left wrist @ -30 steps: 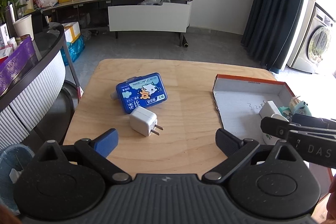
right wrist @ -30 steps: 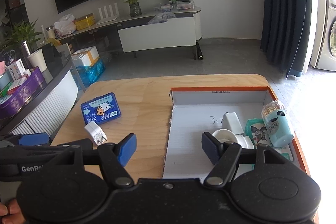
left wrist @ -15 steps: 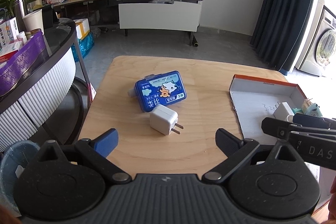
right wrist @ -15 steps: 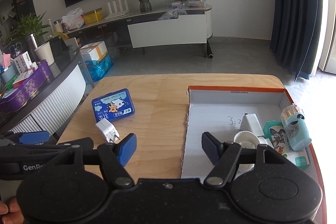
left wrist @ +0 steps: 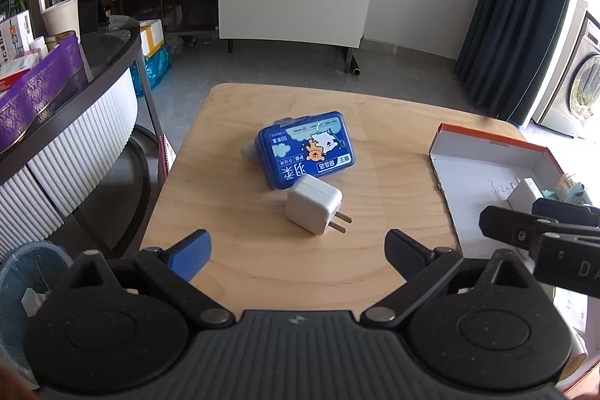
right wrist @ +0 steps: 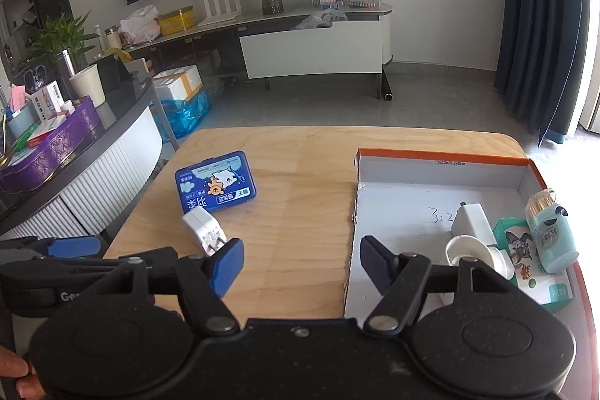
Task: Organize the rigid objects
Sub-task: 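Grasp the white charger with the left tool while the right tool grasps the blue tin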
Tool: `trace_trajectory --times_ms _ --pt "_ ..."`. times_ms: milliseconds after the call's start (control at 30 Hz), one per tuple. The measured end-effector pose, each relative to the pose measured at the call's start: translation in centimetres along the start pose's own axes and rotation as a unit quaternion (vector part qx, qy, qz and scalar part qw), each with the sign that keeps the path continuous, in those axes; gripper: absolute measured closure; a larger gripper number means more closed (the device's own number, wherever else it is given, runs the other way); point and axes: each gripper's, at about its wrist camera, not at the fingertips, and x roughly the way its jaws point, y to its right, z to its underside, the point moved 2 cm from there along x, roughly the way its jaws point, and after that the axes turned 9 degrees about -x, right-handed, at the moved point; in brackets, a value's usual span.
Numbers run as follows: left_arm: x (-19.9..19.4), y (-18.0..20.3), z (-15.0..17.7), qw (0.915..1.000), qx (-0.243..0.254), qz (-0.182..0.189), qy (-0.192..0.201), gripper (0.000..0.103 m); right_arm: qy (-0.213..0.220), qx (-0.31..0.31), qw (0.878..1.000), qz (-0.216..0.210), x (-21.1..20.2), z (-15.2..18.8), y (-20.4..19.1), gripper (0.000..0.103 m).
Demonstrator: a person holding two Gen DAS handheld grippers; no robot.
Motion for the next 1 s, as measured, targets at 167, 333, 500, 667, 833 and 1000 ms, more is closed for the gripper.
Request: trace_trajectory --times_ms 167,333,500,667,833,1000 --pt "2.0 -0.5 0.0 0.9997 0.023 0.005 -0.007 0.002 -0.002 0.006 1.0 -0.001 0.4 0.2 0.5 0.021" --pt "4.6 -0.6 -0.2 0.9972 0.06 0.036 -0.025 0.002 -0.007 0.013 1.0 0.0 1.0 0.6 1.1 0.021" --pt "6.5 -0.2 -0.7 0.9925 0.101 0.064 -0.028 0.002 -0.01 0.018 1.0 0.002 1.6 0.6 1.6 0.022" --pt "8.4 -0.3 -0.6 0.9896 0.118 0.076 -0.032 0.015 -0.009 0.022 1.0 0.006 2.0 0.6 2.1 0.022" --pt "8.6 -0.1 -0.5 0.9877 0.128 0.087 -0.02 0.033 -0.013 0.029 0.999 0.011 2.7 0.6 2.4 0.022" --pt "8.0 -0.2 -0.3 0.9879 0.118 0.099 -0.017 0.044 -0.016 0.028 0.999 0.008 3.1 0.4 2.1 0.022"
